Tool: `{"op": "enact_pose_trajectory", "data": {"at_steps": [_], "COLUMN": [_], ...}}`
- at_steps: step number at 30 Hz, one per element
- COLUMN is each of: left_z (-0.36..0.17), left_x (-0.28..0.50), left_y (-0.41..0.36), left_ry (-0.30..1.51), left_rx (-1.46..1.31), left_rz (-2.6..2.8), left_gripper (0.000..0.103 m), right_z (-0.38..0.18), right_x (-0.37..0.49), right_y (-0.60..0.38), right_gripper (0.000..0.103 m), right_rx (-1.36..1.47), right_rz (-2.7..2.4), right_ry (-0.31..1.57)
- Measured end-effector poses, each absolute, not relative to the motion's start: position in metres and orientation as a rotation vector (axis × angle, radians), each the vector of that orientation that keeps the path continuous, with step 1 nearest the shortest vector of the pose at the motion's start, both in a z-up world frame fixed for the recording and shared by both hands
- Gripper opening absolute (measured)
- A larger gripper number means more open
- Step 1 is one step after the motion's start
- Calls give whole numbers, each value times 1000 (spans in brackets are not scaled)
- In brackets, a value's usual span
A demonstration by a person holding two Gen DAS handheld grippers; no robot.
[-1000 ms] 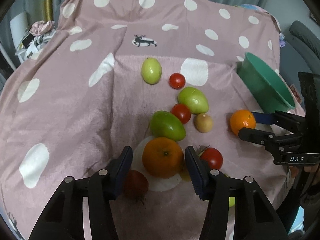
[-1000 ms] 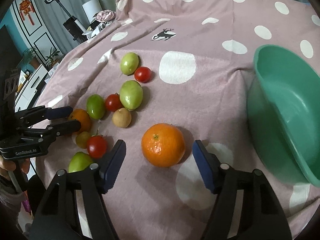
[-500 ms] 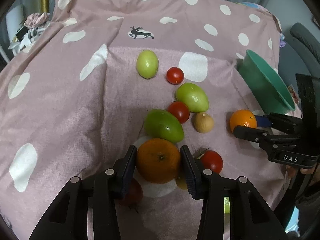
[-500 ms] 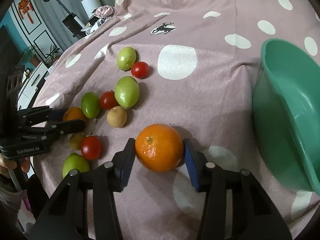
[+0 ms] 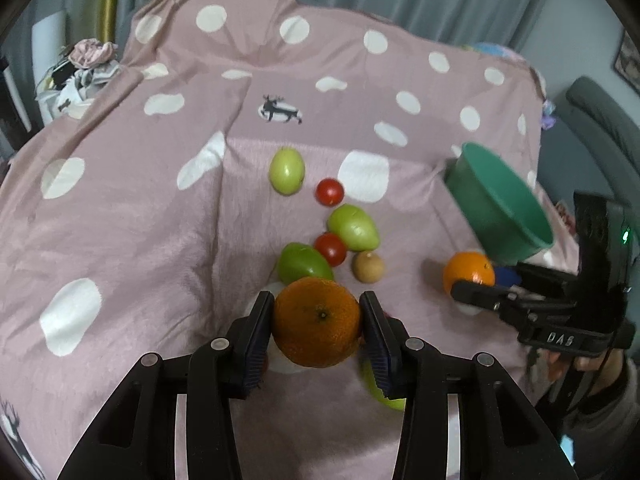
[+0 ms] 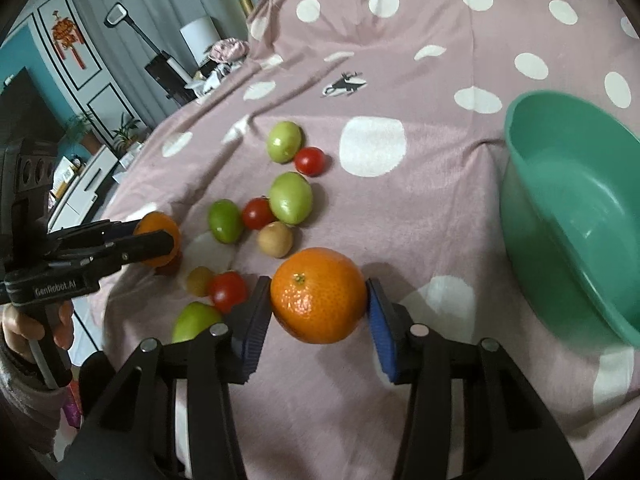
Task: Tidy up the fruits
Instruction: 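Grasp the large orange with the left tool while the right tool grasps the other orange, then carry both held oranges over the teal bowl with both tools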
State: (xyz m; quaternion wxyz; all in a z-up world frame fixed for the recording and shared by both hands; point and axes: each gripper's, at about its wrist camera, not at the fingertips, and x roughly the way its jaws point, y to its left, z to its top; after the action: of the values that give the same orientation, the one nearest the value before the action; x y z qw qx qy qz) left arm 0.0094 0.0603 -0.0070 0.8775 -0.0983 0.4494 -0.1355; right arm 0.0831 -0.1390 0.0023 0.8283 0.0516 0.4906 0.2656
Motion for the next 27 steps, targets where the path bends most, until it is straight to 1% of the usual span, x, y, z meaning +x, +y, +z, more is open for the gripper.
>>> {"op": "enact_pose_trajectory", "data": {"at_steps": [12, 18, 27], "left_z": [9, 22, 43], "left_x": [-10, -2, 28], "left_y": [45, 16, -45], "left_ry": [910, 888, 846], "left_rx": [-214, -201, -147], "left_rz": [-323, -388, -506], "left_gripper": [44, 44, 44], "right_z": [23, 39, 48], "right_x": [51, 51, 46], "right_y": [-164, -198, -252], "right_gripper": [47, 47, 47], "right_rx": [117, 162, 239], "right_rz": [533, 462, 341], "right_ry": [964, 895, 821]}}
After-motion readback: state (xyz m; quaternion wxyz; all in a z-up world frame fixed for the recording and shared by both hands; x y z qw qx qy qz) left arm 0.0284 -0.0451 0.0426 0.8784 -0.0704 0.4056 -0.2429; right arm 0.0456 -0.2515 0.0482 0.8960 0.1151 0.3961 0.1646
